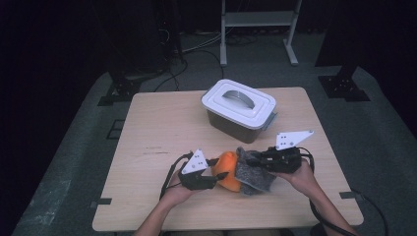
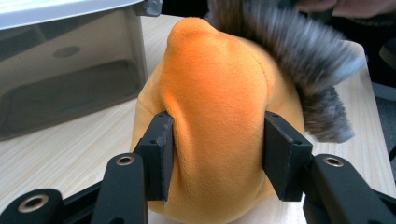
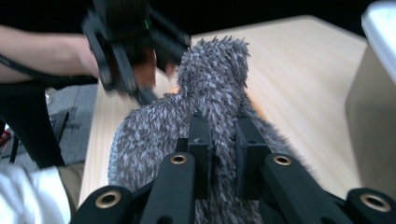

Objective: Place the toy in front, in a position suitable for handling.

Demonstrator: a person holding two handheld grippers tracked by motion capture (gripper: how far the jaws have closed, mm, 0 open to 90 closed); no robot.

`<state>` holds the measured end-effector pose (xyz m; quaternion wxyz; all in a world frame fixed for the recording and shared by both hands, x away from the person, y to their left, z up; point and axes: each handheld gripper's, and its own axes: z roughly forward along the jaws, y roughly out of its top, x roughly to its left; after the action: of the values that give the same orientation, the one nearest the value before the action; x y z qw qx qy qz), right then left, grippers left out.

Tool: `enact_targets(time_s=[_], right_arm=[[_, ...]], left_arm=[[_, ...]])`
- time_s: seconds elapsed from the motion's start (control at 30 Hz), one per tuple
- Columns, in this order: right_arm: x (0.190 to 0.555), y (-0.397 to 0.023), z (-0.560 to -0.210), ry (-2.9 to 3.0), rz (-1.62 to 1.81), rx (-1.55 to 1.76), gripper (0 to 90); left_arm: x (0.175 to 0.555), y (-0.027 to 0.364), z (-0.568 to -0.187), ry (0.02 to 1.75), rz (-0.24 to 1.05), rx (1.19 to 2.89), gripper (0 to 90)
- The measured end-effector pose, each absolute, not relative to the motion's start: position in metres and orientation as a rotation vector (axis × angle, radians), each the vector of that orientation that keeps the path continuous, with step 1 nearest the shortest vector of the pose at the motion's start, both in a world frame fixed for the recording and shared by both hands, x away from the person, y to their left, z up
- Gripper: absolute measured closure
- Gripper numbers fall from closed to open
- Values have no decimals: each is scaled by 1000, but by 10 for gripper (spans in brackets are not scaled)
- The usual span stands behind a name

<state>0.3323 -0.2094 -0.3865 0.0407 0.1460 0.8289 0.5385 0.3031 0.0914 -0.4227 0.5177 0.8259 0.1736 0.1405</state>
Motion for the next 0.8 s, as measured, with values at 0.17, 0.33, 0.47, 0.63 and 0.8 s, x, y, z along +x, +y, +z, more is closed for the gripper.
enact_targets(time_s=[0.17, 0.33, 0.47, 0.63, 0.8], right_arm=[[332, -192, -383, 2565, 1583, 397, 791], [330, -202, -401, 2587, 1599, 427, 792], [327, -214, -406, 2584, 1608, 456, 792], [323, -220, -411, 2603, 1600, 445, 792], [323, -224, -414, 2607, 1599, 467, 792]], left_arm=[[298, 89, -421, 403, 344, 2003, 460], [300, 90, -423, 380, 319, 1985, 327], [305, 89, -423, 344, 293, 1942, 186], [316, 91, -431, 343, 215, 1924, 95], [324, 91, -438, 341, 155, 1916, 80]])
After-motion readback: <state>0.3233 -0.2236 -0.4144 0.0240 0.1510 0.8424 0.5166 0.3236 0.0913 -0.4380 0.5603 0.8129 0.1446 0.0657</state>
